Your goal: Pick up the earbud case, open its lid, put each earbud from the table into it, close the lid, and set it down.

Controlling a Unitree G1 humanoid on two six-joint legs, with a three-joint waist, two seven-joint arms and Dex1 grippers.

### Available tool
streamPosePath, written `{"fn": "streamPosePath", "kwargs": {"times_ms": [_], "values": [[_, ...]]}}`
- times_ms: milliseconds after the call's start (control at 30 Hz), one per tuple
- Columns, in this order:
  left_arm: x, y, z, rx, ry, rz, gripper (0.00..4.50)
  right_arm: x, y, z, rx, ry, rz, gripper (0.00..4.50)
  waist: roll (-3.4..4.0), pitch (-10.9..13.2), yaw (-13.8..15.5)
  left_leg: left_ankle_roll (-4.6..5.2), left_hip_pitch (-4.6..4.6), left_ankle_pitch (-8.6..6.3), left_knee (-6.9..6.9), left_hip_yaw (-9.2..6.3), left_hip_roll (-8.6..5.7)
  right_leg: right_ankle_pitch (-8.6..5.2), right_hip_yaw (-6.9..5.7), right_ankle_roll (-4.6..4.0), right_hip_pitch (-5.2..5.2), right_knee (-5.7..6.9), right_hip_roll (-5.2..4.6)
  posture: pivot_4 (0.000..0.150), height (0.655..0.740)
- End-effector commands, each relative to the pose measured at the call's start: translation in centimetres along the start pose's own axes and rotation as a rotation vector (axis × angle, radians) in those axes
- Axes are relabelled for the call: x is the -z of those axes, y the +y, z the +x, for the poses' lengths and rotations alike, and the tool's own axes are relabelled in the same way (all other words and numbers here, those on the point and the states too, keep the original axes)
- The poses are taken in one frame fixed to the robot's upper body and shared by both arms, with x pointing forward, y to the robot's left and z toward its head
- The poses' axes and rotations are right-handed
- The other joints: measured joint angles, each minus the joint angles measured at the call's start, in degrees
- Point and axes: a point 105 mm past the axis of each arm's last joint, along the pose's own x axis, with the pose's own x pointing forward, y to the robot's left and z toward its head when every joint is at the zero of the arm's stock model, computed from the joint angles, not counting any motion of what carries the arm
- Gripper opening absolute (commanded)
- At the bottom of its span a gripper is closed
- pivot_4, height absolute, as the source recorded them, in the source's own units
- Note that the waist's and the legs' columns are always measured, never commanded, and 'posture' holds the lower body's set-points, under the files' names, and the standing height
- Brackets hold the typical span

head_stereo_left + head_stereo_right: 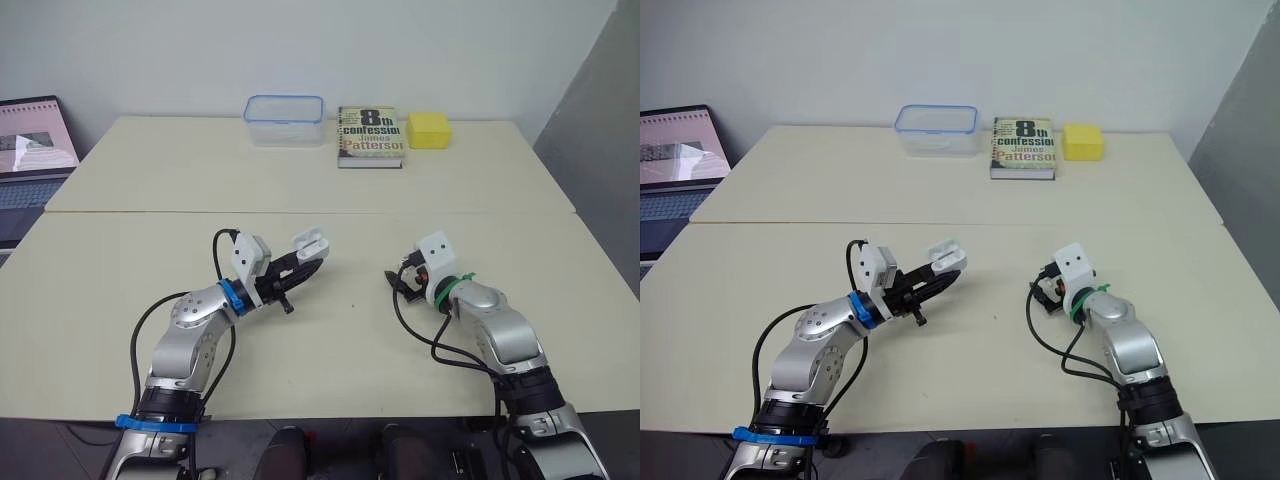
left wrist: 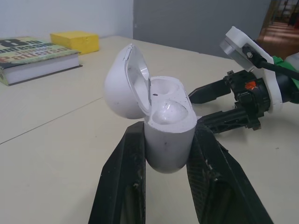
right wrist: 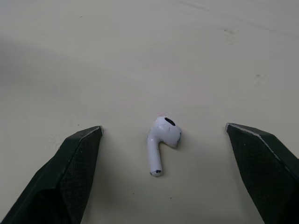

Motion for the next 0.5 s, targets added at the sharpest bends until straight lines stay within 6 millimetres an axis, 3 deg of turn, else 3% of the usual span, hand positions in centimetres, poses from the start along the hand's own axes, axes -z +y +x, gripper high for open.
{"fn": "streamPosePath", "kwargs": {"times_ms": [33, 300, 433, 500], "values": [[-1.4, -0.3, 0.2, 0.011, -0.035, 0.039, 0.81, 0.8, 0.3, -0.3, -0.012, 0.048, 0.031, 3.17, 0.01, -0.01, -0.14, 0.00, 0.00, 0.00, 0.00, 0.00, 0.00, 0.00, 0.00, 0.00, 0.01, 0.00, 0.00, 0.150, 0.7377], [-1.4, -0.7, 0.4, 0.017, -0.024, 0.031, 0.81, -0.2, 0.7, -0.7, -0.090, 0.055, -0.006, 0.41, 0.01, -0.01, -0.23, 0.00, -0.02, 0.00, 0.00, -0.01, -0.03, 0.00, -0.01, 0.01, 0.01, -0.03, -0.01, 0.150, 0.7377], [-1.4, -1.0, 0.3, 0.019, -0.020, 0.026, 0.81, -0.9, 1.4, -1.6, -0.175, 0.048, -0.066, 0.40, 0.01, -0.01, -0.22, 0.00, -0.04, 0.00, 0.00, -0.02, -0.04, 0.00, -0.01, 0.01, 0.01, -0.06, -0.01, 0.150, 0.7377], [-1.3, -1.1, 0.2, 0.021, -0.016, 0.022, 0.81, -1.0, 2.3, -3.6, -0.305, 0.055, -0.170, 0.40, 0.02, -0.01, -0.13, 0.00, -0.09, 0.00, 0.00, -0.02, -0.04, -0.01, -0.01, 0.01, -0.03, -0.08, -0.02, 0.150, 0.7377]]}}
